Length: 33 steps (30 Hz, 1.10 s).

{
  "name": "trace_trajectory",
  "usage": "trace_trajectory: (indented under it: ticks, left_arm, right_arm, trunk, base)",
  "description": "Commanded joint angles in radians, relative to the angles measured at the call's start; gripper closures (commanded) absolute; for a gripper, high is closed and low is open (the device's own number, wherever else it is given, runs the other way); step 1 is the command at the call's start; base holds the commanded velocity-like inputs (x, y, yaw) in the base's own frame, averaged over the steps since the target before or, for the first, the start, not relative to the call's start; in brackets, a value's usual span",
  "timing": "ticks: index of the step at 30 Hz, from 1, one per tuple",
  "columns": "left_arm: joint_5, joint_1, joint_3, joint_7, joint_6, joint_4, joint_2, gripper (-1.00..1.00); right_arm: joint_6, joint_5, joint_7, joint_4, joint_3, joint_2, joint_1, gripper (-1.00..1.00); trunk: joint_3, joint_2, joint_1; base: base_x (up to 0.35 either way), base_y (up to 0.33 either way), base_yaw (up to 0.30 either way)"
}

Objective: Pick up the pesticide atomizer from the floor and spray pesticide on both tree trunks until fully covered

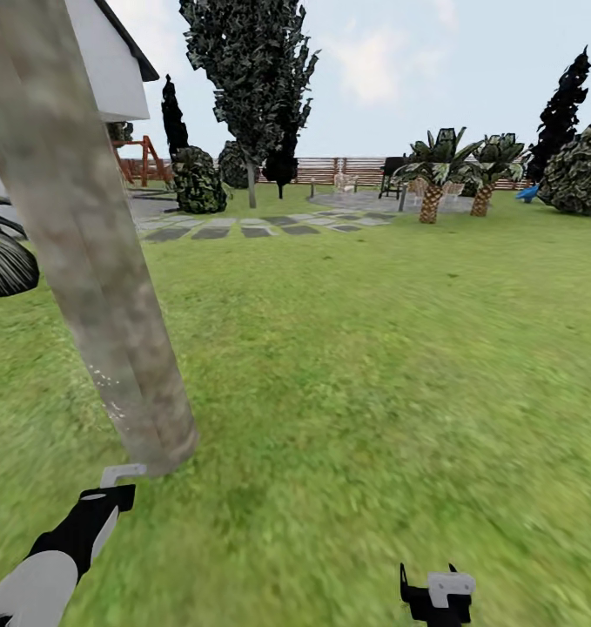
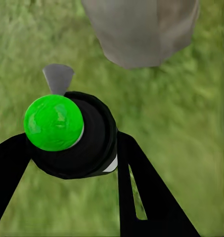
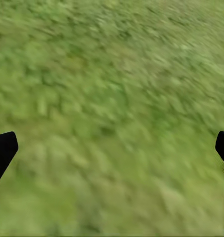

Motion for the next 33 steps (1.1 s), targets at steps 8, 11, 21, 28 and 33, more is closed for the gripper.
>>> trace_trajectory:
  ticks: [8, 11, 21, 28, 33]
  left_arm:
    - [0.001, 0.0, 0.0, 0.0, 0.0, 0.0, 0.0, 1.0]
    - [0.0, 0.0, 0.0, 0.0, 0.0, 0.0, 0.0, 1.0]
    - [0.0, 0.0, 0.0, 0.0, 0.0, 0.001, 0.0, 1.0]
    - [-0.002, 0.0, -0.002, 0.058, 0.001, 0.004, 0.002, 1.0]
    - [0.001, 0.0, -0.003, 0.069, 0.002, 0.007, 0.0, 1.0]
  right_arm:
    - [0.0, 0.001, 0.0, 0.0, 0.0, 0.0, 0.0, -1.0]
    - [0.0, 0.001, 0.0, 0.0, 0.0, 0.0, 0.0, -1.0]
    - [0.0, 0.001, 0.0, 0.0, 0.0, 0.0, 0.0, -1.0]
    - [0.0, 0.0, 0.0, 0.0, 0.0, 0.0, 0.0, -1.0]
    - [0.0, 0.001, 0.0, 0.0, 0.0, 0.0, 0.0, -1.0]
  trunk:
    - [0.0, 0.0, 0.0]
    - [0.0, 0.0, 0.0]
    - [0.0, 0.0, 0.0]
    - [0.0, 0.0, 0.0]
    - [0.0, 0.0, 0.0]
  base:
    - [0.13, -0.25, 0.034]
    - [0.118, -0.256, 0.239]
    - [0.131, -0.255, 0.229]
    - [0.173, -0.247, 0.03]
    - [0.176, -0.243, 0.25]
